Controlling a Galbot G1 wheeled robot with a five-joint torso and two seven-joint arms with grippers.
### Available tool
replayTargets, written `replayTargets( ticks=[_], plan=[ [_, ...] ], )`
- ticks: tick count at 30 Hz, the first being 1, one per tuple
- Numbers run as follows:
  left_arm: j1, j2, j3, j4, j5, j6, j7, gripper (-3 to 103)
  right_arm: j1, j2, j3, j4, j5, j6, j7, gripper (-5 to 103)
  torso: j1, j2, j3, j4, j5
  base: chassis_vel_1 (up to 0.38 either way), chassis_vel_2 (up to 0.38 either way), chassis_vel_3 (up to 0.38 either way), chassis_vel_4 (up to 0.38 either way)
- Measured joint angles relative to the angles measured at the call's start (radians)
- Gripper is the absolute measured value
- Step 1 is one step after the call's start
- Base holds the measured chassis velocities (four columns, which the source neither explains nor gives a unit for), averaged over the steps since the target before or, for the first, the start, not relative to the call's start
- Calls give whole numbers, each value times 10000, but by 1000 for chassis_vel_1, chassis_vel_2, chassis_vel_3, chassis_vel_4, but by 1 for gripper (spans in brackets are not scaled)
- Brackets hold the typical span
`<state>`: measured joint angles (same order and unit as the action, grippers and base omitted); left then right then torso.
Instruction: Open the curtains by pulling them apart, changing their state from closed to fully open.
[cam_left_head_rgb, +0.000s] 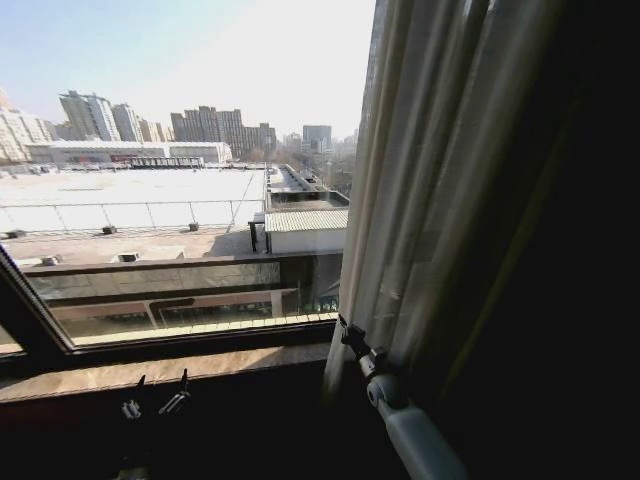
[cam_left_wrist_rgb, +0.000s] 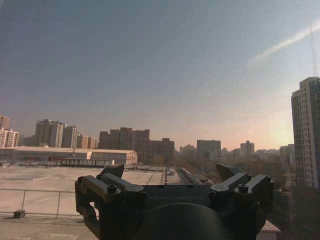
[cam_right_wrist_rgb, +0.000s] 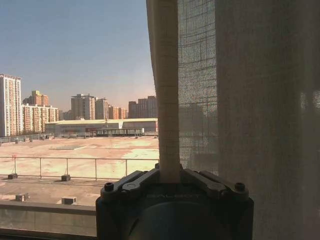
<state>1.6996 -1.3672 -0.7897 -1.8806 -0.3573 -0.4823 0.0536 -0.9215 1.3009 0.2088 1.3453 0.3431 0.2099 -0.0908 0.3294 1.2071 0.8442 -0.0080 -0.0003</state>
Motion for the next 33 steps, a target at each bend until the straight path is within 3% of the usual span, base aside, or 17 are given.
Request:
replayTargets(
  ticks=[24, 28, 33],
  plan=[
    [0, -1, 3, 0, 0, 0, 4, 100, 148, 81, -215, -249, 13, 410, -110, 0, 2, 0, 0, -2, -1, -317, -303, 324, 306],
    [0, -3, 4, -1, 0, 0, 17, 100, 188, 65, -259, -260, -473, 414, -90, 0, 1, 0, 0, -6, 8, -97, -123, 135, 85],
    [0, 0, -3, 0, 0, 0, 12, 100, 218, 15, -294, -443, -836, 383, 321, 0, 0, 0, 0, 0, -10, 12, -2, 3, -7]
  ],
)
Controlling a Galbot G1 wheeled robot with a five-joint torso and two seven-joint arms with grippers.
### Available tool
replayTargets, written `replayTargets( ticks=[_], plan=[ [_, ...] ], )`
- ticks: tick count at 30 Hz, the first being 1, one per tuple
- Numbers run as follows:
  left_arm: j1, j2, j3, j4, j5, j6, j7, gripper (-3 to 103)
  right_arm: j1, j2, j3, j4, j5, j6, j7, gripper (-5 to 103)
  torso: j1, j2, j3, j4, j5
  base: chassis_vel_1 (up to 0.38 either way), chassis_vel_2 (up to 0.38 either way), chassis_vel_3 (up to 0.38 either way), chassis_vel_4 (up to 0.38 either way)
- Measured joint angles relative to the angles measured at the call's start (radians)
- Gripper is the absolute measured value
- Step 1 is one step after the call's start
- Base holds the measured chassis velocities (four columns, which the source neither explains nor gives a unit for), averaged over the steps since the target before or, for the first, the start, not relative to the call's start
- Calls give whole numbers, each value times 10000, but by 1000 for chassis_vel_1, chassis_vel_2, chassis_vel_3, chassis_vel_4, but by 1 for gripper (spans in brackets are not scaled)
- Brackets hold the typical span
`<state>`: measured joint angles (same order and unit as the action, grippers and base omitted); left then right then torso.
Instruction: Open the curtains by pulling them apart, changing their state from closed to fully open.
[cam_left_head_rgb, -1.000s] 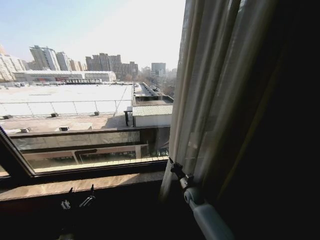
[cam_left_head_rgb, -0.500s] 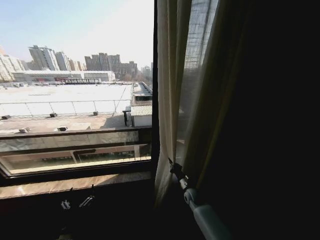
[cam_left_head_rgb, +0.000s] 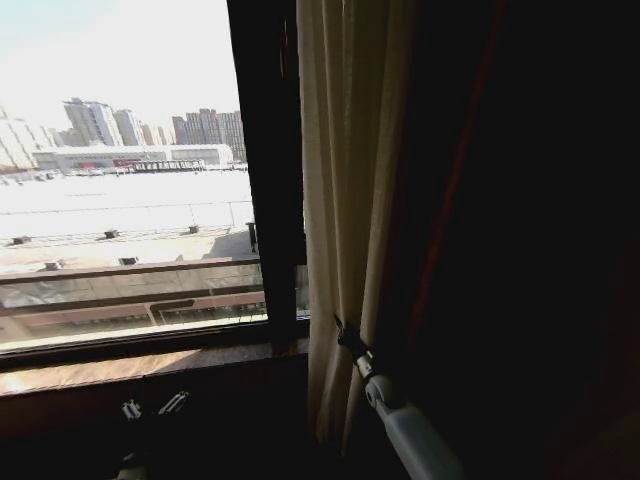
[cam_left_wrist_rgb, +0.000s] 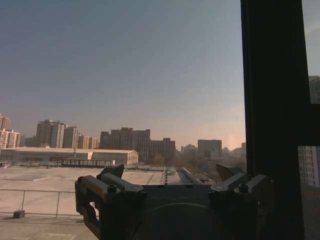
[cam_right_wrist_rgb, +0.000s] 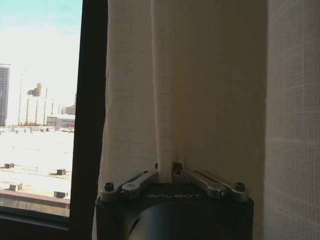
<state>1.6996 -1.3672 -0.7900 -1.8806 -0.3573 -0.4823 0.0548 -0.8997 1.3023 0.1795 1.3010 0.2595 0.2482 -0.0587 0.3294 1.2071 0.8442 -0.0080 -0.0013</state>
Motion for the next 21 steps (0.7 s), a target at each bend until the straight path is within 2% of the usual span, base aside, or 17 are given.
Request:
replayTargets(
  ticks=[2, 6, 7, 8, 9, 11, 12, 16, 21],
  plan=[
    [0, 3, -3, 0, 1, 0, 0, 100, 28, -6, 61, -77, -16, -55, 205, 0, 0, 0, 0, 1, 1, 57, 70, -54, -51],
    [0, 3, -7, 0, 0, 0, -13, 100, 241, -110, 421, -395, -164, -423, 1385, 0, 0, 0, -1, 3, 7, 48, 43, -32, -43],
    [0, 2, -5, 0, 0, 0, -11, 100, 427, -181, 675, -702, -536, -515, 2080, 0, -1, 1, -1, 1, 10, 0, 0, 0, 0],
    [0, 2, -5, 0, 0, 0, -11, 100, 427, -181, 675, -702, -536, -515, 2080, 0, -1, 1, -1, 1, 10, 0, 0, 0, 0],
    [0, 1, -4, -1, 0, 0, -11, 100, 509, -242, 782, -804, -635, -595, 2413, 0, -1, 1, -1, 1, 13, 0, 0, 0, 0],
    [0, -1, 0, 0, 0, 0, -9, 100, 652, -476, 1048, -900, -635, -1081, 3461, 0, 0, 0, 0, -2, 15, 0, 0, 0, 0],
    [0, -1, 0, 0, 0, 0, -9, 100, 652, -476, 1048, -900, -635, -1081, 3461, 0, 0, 0, 0, -2, 15, 0, 0, 0, 0],
    [0, -1, 2, -1, 0, 0, -8, 100, 773, -811, 1300, -892, -542, -1560, 4443, 0, 1, -1, 2, -2, 12, 0, 0, 0, 0],
    [0, 0, 2, -1, 0, 0, -9, 100, 580, -909, 1314, -527, -448, -1694, 4622, 0, 0, 0, 1, -2, 11, 0, 0, 0, 0]
  ],
)
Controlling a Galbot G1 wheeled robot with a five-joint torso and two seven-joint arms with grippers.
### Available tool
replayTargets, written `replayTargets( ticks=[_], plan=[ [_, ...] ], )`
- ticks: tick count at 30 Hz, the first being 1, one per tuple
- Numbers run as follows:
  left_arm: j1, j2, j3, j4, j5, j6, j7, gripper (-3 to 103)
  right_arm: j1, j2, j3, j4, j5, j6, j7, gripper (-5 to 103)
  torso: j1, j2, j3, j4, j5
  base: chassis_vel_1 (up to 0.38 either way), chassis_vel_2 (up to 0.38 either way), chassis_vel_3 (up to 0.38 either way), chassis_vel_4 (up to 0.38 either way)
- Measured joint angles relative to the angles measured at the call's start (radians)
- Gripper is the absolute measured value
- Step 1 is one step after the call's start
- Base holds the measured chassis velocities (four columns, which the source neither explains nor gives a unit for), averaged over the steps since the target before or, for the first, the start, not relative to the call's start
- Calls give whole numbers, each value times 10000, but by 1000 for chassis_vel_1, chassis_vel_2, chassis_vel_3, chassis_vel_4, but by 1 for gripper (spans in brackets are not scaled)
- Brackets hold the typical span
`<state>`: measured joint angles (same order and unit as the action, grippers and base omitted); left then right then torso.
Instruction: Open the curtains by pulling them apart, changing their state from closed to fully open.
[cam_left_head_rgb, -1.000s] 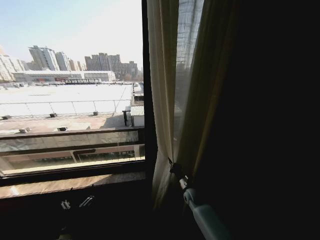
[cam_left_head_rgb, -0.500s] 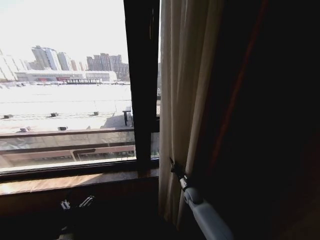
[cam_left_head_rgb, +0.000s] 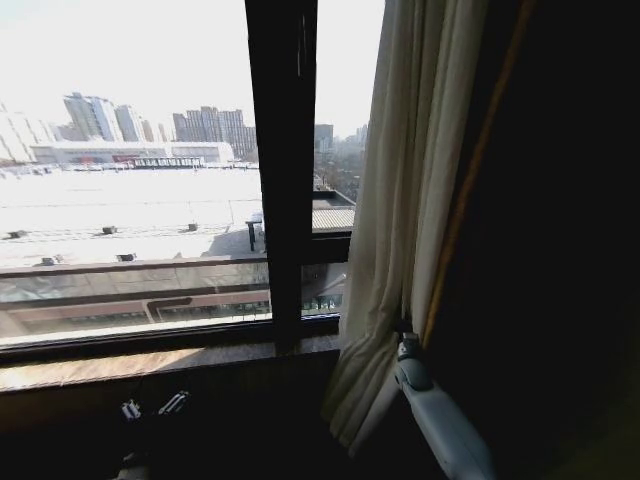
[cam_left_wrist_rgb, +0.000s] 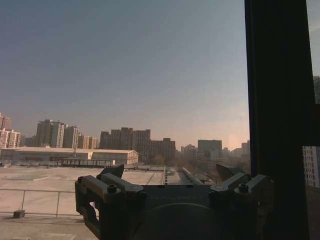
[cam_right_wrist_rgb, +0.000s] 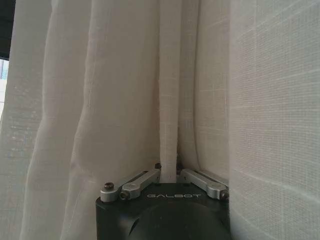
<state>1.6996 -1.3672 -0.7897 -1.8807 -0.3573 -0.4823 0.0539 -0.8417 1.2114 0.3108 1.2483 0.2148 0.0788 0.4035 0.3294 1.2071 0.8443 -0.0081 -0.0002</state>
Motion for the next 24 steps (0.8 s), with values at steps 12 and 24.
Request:
replayTargets(
  ticks=[12, 24],
  plan=[
    [0, 0, 2, 0, 0, 0, -1, 100, -1827, -349, -431, 2894, 1174, -489, -2490, 27, 0, 0, -1, 0, 0, 0, 0, 0, 0],
    [0, 0, 1, 0, 0, 0, 0, 100, -2811, -617, -387, 4462, 1434, -223, -3401, 70, 0, 0, -1, 0, -2, 0, 0, 0, 0]
  ],
)
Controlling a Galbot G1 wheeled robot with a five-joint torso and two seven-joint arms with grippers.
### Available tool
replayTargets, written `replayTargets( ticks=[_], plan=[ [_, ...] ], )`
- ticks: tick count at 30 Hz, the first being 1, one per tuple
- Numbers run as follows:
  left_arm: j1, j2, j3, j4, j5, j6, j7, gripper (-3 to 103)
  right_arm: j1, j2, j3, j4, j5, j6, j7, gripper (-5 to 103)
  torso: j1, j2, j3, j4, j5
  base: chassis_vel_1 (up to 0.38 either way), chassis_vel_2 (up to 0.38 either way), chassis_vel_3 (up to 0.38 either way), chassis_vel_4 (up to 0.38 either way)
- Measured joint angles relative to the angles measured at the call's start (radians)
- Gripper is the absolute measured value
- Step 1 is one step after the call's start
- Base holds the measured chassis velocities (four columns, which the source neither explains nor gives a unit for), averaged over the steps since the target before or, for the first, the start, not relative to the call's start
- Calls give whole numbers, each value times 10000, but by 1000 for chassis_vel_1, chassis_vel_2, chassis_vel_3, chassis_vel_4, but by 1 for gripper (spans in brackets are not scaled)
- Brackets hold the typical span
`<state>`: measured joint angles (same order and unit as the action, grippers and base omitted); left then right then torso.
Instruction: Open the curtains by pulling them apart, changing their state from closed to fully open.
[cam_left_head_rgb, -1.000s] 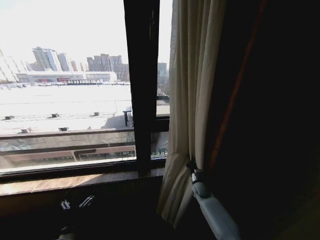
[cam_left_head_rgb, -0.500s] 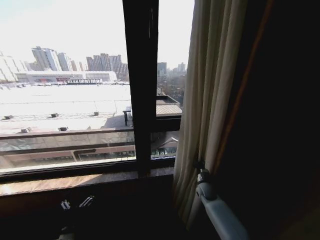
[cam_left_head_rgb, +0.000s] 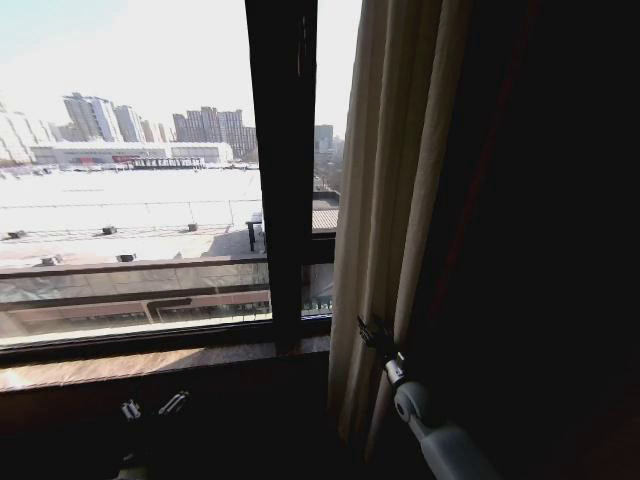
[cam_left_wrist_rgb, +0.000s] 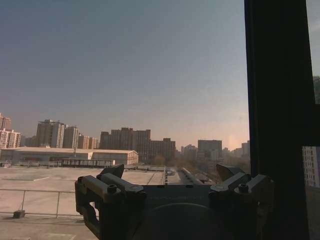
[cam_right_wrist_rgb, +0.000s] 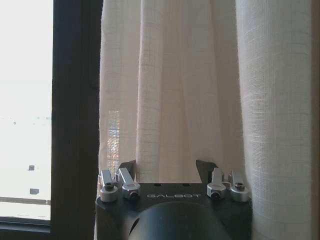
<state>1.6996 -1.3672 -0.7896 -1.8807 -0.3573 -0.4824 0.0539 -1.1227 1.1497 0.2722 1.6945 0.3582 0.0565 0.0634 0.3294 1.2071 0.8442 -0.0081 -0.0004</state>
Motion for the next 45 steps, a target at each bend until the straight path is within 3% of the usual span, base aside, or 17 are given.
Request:
replayTargets(
  ticks=[3, 4, 6, 8, 10, 29, 45],
  plan=[
    [0, 0, 0, 0, 0, 0, 0, 100, -205, 34, 7, 106, -139, 72, -107, 76, -1, 0, 0, -1, 1, 0, 0, 0, 0],
    [0, 0, 0, 0, 0, 0, 0, 100, -287, 79, 11, 156, -194, 117, -101, 86, 0, 0, 0, 0, 2, 0, 0, 0, 0],
    [0, 0, 0, 0, 0, 0, 0, 100, -300, 88, 11, 161, -205, 128, -93, 86, 0, 0, 1, 0, 2, 0, 0, 0, 0],
    [0, 0, 0, 0, 0, 0, 0, 100, -308, 98, 11, 163, -218, 139, -77, 96, 0, 0, 0, 0, 1, 0, 0, 0, 0],
    [0, 0, 0, 0, 0, 0, 0, 100, -309, 104, 12, 163, -223, 144, -63, 100, 0, 0, 0, 0, 1, 0, 0, 0, 0],
    [0, 0, 0, 0, 0, 0, 0, 100, -284, 115, 19, 127, -231, 158, -26, 100, 1, -1, 1, 0, 2, 18, 6, -15, -7],
    [0, 0, -1, 0, 0, 0, 0, 100, -274, 116, 17, 110, -231, 159, -15, 100, 0, 0, 1, 0, 1, 219, 199, -225, -192]
  ],
)
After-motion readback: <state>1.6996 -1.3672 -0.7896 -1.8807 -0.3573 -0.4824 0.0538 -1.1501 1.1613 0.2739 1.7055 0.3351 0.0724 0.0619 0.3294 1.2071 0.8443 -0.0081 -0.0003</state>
